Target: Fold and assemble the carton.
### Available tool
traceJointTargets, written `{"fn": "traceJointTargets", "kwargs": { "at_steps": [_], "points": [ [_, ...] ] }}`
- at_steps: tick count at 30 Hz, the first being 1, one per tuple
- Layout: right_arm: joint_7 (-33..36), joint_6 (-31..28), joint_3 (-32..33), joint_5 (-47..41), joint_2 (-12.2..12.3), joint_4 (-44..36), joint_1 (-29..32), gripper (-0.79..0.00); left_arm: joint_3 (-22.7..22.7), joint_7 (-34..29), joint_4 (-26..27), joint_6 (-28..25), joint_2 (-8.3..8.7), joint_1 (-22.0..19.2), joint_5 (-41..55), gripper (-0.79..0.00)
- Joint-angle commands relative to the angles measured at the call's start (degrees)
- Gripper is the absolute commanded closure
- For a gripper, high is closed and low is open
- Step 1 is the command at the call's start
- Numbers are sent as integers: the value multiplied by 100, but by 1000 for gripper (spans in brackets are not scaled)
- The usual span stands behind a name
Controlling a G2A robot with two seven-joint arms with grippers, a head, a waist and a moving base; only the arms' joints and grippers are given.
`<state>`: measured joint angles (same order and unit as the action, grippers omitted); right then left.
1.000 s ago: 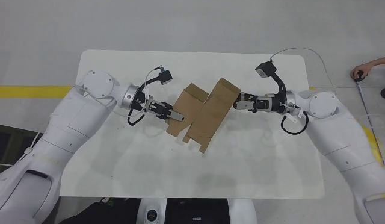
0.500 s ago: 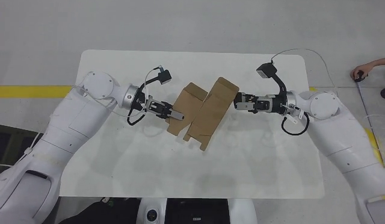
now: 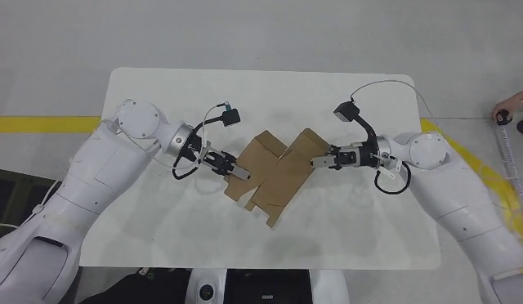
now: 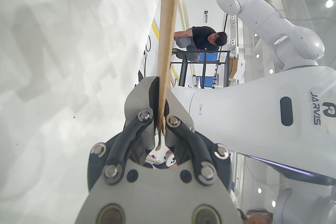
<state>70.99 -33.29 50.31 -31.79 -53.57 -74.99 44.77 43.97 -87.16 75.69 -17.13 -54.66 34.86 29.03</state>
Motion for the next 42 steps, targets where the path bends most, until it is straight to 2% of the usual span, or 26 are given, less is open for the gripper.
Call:
{"fn": "traceJointTargets", "kwargs": {
  "at_steps": [1,2,3,6,8,12,15,23,24,25,26,31,33,42],
  "points": [
    [29,29,-29,-48,-13,-32,2,-603,-25,-6,-4,7,-5,-9,5,0],
    [58,58,-39,-64,-16,-43,-1,-563,-35,-6,-6,7,-7,-16,-2,0],
    [80,80,-43,-88,-18,-43,-1,-391,-44,-10,-16,11,-8,-21,2,0],
    [130,130,-55,-105,-20,-46,4,-314,-64,-23,-41,24,-14,-38,41,0],
    [155,155,-71,-113,-21,-60,13,-219,-75,-33,-57,34,-16,-46,72,0],
    [193,193,-106,-150,-27,-71,23,-114,-92,-60,-85,61,-12,-54,100,0],
    [211,210,-130,-168,-32,-60,24,-6,-96,-71,-86,71,-7,-54,132,0],
    [242,242,-181,-185,-46,-23,-18,0,-79,-49,-122,49,13,-74,196,0],
    [240,240,-186,-185,-48,-11,-25,0,-72,-38,-128,39,16,-81,198,-102],
    [232,232,-186,-196,-50,12,-31,0,-54,1,-131,-1,22,-101,167,-739],
    [223,223,-185,-201,-53,36,-39,0,-28,48,-172,-48,30,-116,136,-785],
    [97,188,-123,-326,-82,271,-45,0,180,333,-576,-281,53,-141,221,-785],
    [-93,326,-102,-282,-98,321,-44,0,244,709,-634,-219,48,-103,162,-785],
    [-904,777,41,162,-131,214,32,0,377,2146,-75,467,38,396,2,-785]
  ]
}}
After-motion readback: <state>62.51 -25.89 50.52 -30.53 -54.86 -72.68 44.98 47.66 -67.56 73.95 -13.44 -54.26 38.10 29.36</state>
